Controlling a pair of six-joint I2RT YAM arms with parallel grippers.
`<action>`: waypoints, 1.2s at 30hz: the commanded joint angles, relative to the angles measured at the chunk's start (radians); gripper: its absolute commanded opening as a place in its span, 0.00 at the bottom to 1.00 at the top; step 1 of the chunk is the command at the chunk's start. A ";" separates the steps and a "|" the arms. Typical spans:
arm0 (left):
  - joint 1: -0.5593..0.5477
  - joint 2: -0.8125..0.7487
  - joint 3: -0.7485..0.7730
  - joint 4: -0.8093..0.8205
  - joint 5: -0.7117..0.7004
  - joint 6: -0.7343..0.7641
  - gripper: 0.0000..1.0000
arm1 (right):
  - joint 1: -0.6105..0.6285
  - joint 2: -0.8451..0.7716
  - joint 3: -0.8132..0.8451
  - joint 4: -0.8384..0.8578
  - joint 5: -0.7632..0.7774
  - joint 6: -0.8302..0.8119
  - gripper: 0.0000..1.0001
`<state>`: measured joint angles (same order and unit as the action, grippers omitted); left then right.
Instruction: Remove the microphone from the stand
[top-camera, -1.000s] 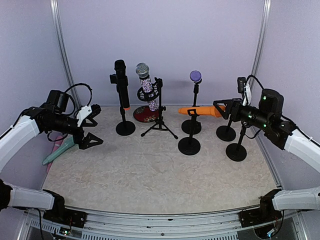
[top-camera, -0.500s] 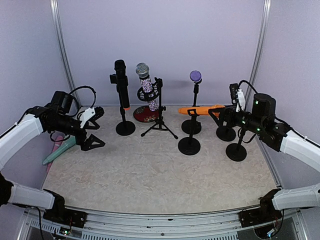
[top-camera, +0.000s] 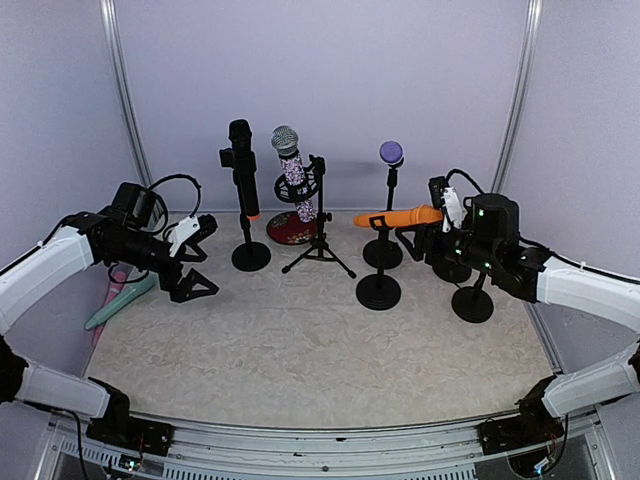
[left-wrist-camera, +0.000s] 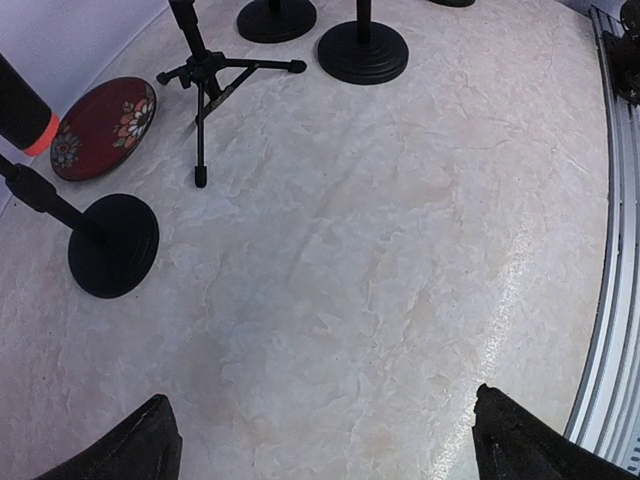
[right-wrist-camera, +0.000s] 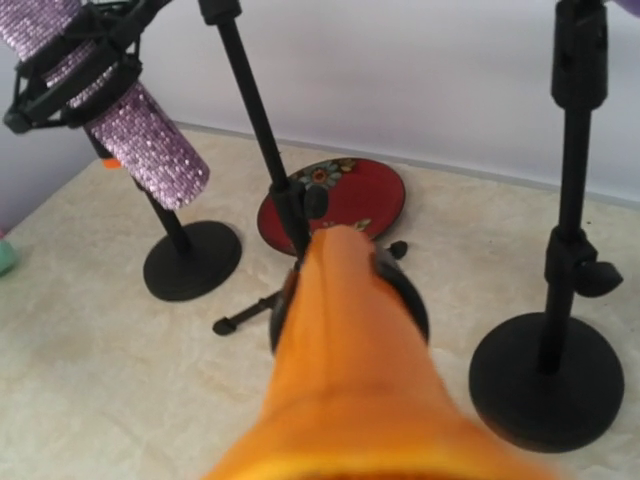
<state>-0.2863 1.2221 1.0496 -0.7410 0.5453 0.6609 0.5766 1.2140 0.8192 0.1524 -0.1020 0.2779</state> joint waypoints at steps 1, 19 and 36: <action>-0.014 0.008 0.013 0.035 -0.022 -0.029 0.99 | 0.038 -0.006 0.018 0.064 0.079 0.001 0.61; -0.046 0.046 0.012 0.061 -0.013 -0.067 0.99 | 0.125 0.028 0.053 0.123 0.188 0.001 0.46; -0.048 0.047 0.025 0.045 -0.024 -0.075 0.99 | 0.324 0.071 0.174 0.110 0.359 -0.137 0.20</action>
<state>-0.3283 1.2724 1.0496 -0.7029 0.5194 0.5976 0.8524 1.2663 0.9272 0.2111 0.2344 0.1753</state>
